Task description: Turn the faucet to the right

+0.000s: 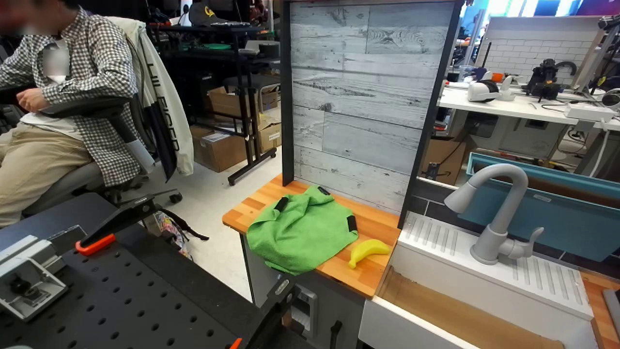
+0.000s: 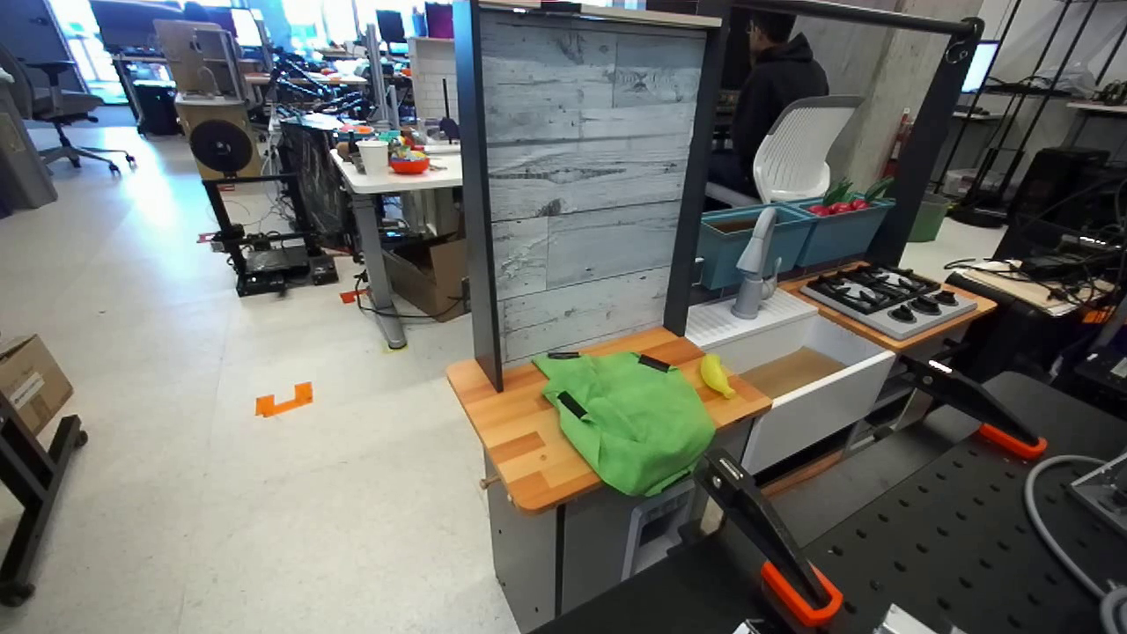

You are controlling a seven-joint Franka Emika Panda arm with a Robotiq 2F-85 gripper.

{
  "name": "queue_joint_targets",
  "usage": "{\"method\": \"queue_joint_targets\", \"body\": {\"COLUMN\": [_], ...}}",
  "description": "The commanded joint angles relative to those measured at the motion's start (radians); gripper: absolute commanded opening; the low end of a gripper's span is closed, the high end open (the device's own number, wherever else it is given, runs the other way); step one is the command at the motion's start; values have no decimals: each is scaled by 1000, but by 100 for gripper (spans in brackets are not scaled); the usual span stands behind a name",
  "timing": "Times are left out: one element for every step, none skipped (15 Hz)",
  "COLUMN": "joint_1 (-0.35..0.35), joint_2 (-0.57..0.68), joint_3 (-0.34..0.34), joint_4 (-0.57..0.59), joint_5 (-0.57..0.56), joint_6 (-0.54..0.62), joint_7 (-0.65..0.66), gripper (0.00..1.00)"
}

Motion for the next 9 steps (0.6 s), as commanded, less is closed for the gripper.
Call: {"method": "queue_joint_targets", "body": {"joint_1": [-7, -10, -12, -17, -21, -24, -27, -28, -30], "joint_2": [181, 229, 281, 325, 380, 424, 471, 512, 555], "joint_3": [19, 26, 30, 36, 39, 43, 41, 41, 38], "joint_4": [117, 142, 167, 189, 218, 241, 264, 288, 307], "joint_5": [14, 9, 2, -5, -11, -17, -17, -17, -15], "joint_6": [32, 47, 62, 79, 96, 108, 123, 131, 147], "joint_7": [61, 77, 89, 107, 121, 136, 141, 147, 147], "gripper": [100, 100, 100, 100, 100, 100, 100, 100, 100]}}
